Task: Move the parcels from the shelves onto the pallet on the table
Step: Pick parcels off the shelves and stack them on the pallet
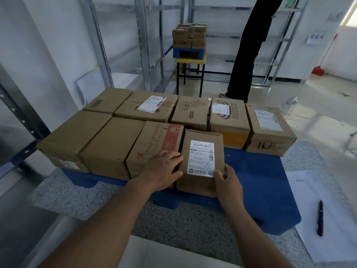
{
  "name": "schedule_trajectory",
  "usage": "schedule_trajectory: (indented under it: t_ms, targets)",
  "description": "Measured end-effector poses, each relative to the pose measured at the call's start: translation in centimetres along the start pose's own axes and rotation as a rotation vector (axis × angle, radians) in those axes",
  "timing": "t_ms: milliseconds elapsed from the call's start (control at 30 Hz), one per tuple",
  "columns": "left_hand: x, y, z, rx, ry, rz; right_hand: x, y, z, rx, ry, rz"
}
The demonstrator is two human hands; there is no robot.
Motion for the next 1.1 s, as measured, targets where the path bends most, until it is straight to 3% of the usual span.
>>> schedule_trajectory:
  t_ms: [133,233,400,600,867,1100]
  targets:
    - [0.0,0.0,-0.1,0.025,0.009,0.024,-0.5,0.1,-0.1,-0.018,0.002,0.071]
    - [0.2,0.6,0.3,0.076,0.011,0.168,-1.3,0.6,-0.1,0.0,0.044,0.212]
    - [-0.5,1.8,2.6,0.255,0.062,0.336,-4.9,0.6,0.8,0.05,0.301,0.415]
    - [-3.2,1.9,8.2,0.399,0.271,0.504,-7.9,-2.3,3.7,0.008,0.553,0.473]
    - [-7.5,2.6,17.3,0.613,0.515,0.272,-11.5,-8.2,8.6,-0.115,0.871,0.417]
    - [-12.3,3.7,22.1,0.61,0.713,0.175,-14.7,-14.8,11.8,-0.247,0.993,0.442]
Point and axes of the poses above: each hand's wrist, its own z-axis away from the middle knuckle, its own y-axis out of the back of the hand, x = y × z, the point moved 5 cm from there along -z, towards the middle knuckle, and after that the axes turned 3 degrees about x, right-handed, at the moved point
